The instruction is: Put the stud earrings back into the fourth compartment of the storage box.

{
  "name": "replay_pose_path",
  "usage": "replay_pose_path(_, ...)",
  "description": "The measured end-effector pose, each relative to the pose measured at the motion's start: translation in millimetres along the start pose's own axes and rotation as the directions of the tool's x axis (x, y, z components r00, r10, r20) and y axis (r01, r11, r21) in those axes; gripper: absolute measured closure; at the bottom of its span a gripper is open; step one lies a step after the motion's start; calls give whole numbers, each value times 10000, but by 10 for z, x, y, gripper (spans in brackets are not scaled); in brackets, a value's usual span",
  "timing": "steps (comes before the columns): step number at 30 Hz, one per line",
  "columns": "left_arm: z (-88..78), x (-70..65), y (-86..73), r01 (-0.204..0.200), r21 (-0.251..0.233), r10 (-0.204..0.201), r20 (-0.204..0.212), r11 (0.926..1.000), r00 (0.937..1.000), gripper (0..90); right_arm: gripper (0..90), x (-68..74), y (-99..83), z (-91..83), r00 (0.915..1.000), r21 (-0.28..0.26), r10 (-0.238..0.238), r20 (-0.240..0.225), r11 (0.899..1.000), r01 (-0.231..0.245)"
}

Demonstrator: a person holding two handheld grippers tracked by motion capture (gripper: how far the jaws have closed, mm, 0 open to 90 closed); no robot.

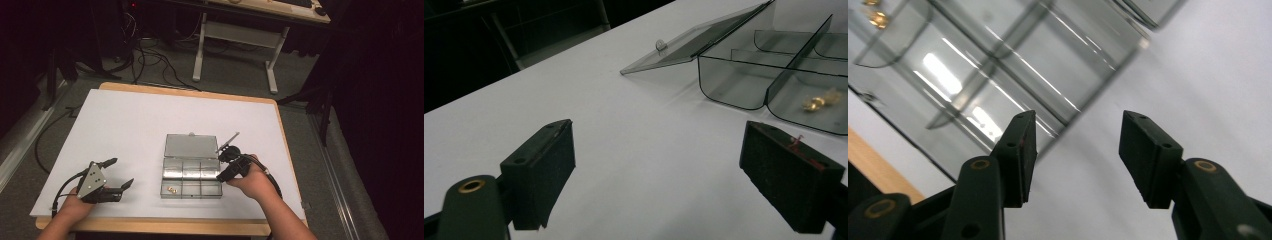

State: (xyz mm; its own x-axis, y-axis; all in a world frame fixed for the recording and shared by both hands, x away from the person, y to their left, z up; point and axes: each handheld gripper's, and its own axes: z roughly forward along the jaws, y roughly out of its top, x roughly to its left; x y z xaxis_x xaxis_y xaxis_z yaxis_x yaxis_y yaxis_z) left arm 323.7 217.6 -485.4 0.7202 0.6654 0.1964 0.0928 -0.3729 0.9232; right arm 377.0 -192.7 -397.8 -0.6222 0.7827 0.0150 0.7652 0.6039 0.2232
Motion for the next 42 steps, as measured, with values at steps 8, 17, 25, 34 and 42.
replay_pose_path(8,1,6,1,18,49,-17,-56,10000,10000,150,457,-311,-347,51,9961,-1511,832,296,9854,-778)
replay_pose_path(17,-3,-7,-1,-18,-18,18,-180,10000,9998,150,422,-573,-867,238,9707,-4320,2398,153,8771,-2098)
replay_pose_path(25,21,-16,10,-153,234,154,-72,9996,9999,150,394,-633,-1383,264,9360,-6060,3468,597,7577,-2421)
replay_pose_path(34,26,-37,12,-335,275,339,-148,9991,9993,150,337,-687,-1323,375,9319,-5795,3585,546,7714,-2629)
replay_pose_path(42,23,-28,11,-276,245,279,-81,9993,9996,150,341,-689,-1317,380,9291,-5835,3651,592,7678,-2645)
